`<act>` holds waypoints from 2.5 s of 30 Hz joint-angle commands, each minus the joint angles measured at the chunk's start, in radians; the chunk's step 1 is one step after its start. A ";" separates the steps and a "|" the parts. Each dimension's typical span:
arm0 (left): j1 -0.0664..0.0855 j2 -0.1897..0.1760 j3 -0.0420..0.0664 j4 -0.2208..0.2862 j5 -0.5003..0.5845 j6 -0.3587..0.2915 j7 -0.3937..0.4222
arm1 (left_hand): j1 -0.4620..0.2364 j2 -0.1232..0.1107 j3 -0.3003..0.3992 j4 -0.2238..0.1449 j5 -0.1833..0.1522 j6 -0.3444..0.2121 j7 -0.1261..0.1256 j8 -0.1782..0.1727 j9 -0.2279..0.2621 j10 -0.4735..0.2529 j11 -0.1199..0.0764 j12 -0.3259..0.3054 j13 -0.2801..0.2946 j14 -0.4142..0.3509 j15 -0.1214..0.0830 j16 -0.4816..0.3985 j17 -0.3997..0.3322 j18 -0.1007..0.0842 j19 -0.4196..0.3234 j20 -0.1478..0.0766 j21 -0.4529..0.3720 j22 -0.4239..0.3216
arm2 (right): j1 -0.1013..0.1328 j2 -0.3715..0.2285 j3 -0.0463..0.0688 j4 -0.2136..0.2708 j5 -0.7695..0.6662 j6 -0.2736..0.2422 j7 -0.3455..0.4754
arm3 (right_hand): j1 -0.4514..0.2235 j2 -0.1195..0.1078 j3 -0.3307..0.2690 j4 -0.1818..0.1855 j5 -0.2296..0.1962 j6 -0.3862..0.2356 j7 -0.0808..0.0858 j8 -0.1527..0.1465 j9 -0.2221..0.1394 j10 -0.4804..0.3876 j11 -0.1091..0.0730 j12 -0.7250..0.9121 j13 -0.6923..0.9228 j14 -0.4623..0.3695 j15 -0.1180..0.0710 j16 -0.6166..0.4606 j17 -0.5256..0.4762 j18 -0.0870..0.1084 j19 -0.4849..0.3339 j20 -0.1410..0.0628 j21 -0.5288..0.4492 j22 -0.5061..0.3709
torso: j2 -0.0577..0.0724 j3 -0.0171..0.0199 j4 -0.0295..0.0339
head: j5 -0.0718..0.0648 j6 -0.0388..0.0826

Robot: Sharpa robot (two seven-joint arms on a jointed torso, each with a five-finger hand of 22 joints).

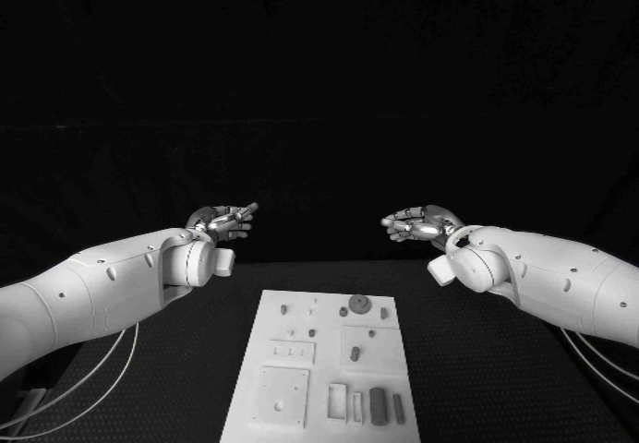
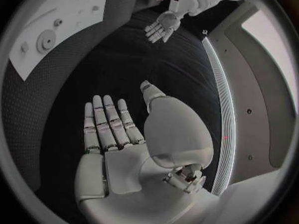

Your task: Assemble the parts on the task board

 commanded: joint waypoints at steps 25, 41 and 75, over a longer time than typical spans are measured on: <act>0.004 -0.198 -0.001 0.417 -0.127 0.067 0.028 | 0.174 0.047 -0.139 0.029 0.035 0.226 0.028 -0.011 -0.051 0.308 0.005 0.005 0.022 0.296 -0.048 0.065 0.082 0.012 0.224 -0.095 0.098 0.000 | -0.011 0.012 0.001 0.082 -1.058 -0.050 -0.033 | -0.140 -0.125 0.497 -0.369 -0.137 0.293 0.004 0.004 0.003 0.387 -0.101 -0.009 0.028 0.516 -0.202 0.162 0.276 0.091 0.580 -0.094 0.137 0.013 | 0.109 -0.0186 0.0515 | -0.040 0.017; 0.002 -0.220 -0.005 0.471 -0.127 0.082 0.022 | 0.158 0.048 -0.158 0.031 0.031 0.231 0.032 -0.016 -0.054 0.317 0.006 -0.004 0.022 0.300 -0.046 0.057 0.088 0.015 0.226 -0.094 0.102 -0.001 | -0.029 0.054 0.001 0.073 -1.236 -0.103 -0.028 | -0.129 -0.165 0.550 -0.382 -0.137 0.276 -0.031 -0.003 -0.001 0.293 -0.082 -0.038 -0.005 0.552 -0.200 0.157 0.342 0.091 0.612 -0.109 0.158 0.040 | 0.179 -0.0397 0.0895 | -0.069 0.030; 0.002 -0.216 -0.005 0.456 -0.137 0.093 0.016 | 0.148 0.051 -0.166 0.032 0.026 0.230 0.036 -0.022 -0.056 0.321 0.008 -0.013 0.021 0.299 -0.044 0.049 0.091 0.017 0.222 -0.092 0.102 -0.002 | -0.047 0.052 -0.021 0.081 -1.335 -0.032 -0.038 | -0.149 -0.202 0.574 -0.376 -0.136 0.278 -0.039 0.003 -0.001 0.276 -0.091 -0.035 -0.007 0.599 -0.210 0.164 0.413 0.091 0.653 -0.127 0.187 0.074 | 0.234 -0.0586 0.1133 | -0.098 0.034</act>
